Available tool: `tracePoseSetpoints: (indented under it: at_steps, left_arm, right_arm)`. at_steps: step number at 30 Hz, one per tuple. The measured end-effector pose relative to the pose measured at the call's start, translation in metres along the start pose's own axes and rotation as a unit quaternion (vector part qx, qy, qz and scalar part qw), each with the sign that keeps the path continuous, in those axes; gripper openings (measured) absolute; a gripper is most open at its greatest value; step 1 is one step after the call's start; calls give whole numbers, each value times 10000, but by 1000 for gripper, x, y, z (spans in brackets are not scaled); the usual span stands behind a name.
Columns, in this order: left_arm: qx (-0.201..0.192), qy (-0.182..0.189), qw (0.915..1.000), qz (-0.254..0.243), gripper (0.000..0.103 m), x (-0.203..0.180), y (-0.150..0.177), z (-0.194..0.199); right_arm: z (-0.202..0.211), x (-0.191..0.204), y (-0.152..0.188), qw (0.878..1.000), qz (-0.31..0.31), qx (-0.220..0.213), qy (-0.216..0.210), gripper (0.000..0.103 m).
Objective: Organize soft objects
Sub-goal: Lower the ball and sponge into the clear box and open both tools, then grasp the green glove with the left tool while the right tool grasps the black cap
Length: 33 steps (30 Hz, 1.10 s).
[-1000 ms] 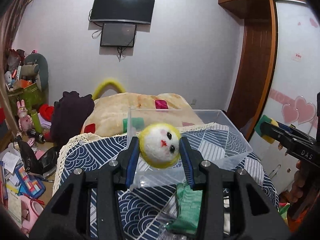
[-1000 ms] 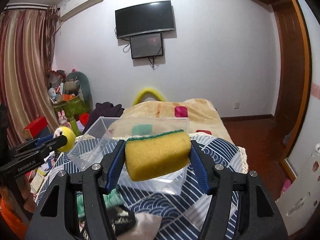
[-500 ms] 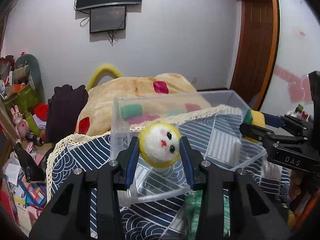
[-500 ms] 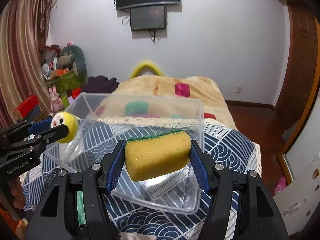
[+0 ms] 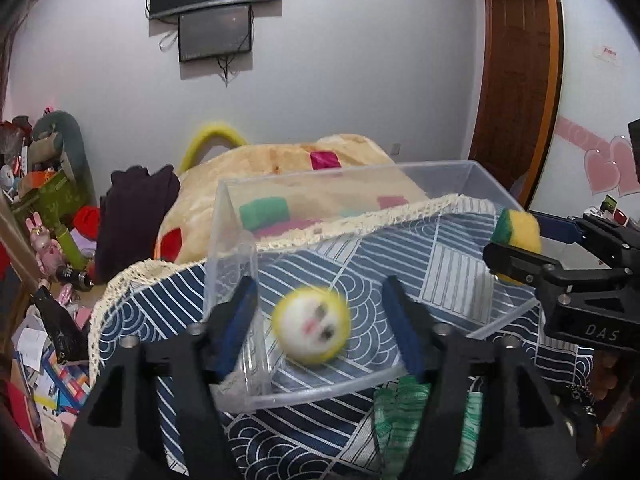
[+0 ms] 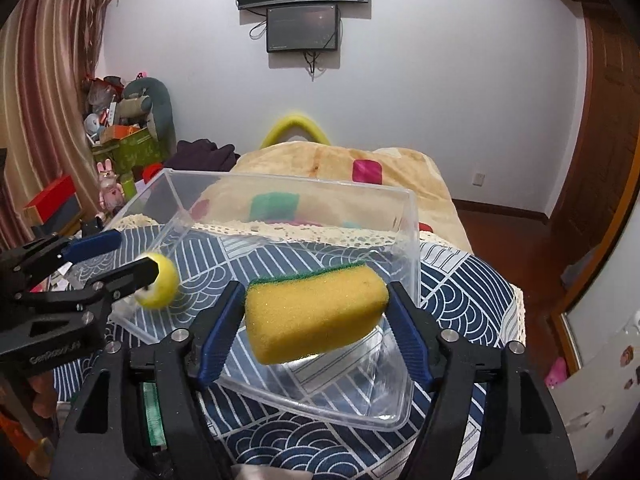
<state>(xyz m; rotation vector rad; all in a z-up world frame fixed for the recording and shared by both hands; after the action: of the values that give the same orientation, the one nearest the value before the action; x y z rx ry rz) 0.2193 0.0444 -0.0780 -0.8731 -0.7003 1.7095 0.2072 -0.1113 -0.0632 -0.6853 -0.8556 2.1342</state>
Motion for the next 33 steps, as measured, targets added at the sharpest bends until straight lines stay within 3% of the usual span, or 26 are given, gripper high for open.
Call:
tracePoseSetpoints:
  at_steps: [5,8,13,20,25,31,33]
  left_arm:
    - [-320,-2,9995,0,93,-3,-4,28]
    - [-425,92,9990,71,99,-1,-5,46]
    - [-555,182,9982,102,102,3,4,75]
    - [-447,295,9985,59,102,8,30,99]
    - [-246,340,9991,109,102,9,54,106]
    - [-97,580,9970,497,102,13,78,110]
    - [-76,628,9967,511,102,12,83,109]
  right_arm:
    - [15,-3,-4,9998,-50,-192,102,78]
    - [27,-2,-9,9993,-62,-337,136,79]
    - [59,4,-8,9977,-7,-667,87,79]
    - [91,23,5,9957,128,-921,-3,79]
    - [93,37,23,9963,64,-843,-172,79]
    - [80,56,46,9978,104,-550,-360,79]
    - [76,62,52,9979,155,-475,-417,68]
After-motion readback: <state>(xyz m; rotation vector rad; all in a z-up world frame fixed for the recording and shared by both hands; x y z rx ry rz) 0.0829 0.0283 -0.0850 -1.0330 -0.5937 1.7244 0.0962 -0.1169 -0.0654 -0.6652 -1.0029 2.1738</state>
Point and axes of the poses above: each gripper's, at about its wrist camera, not at the fingertips, and z roughly against the way its jaws point, x to its left, y to its underside, the point moved 4 cm from there along -z, roughly the way its jaws point, and after that the axes turned 15 degrees about z, right-handed, at the moved point
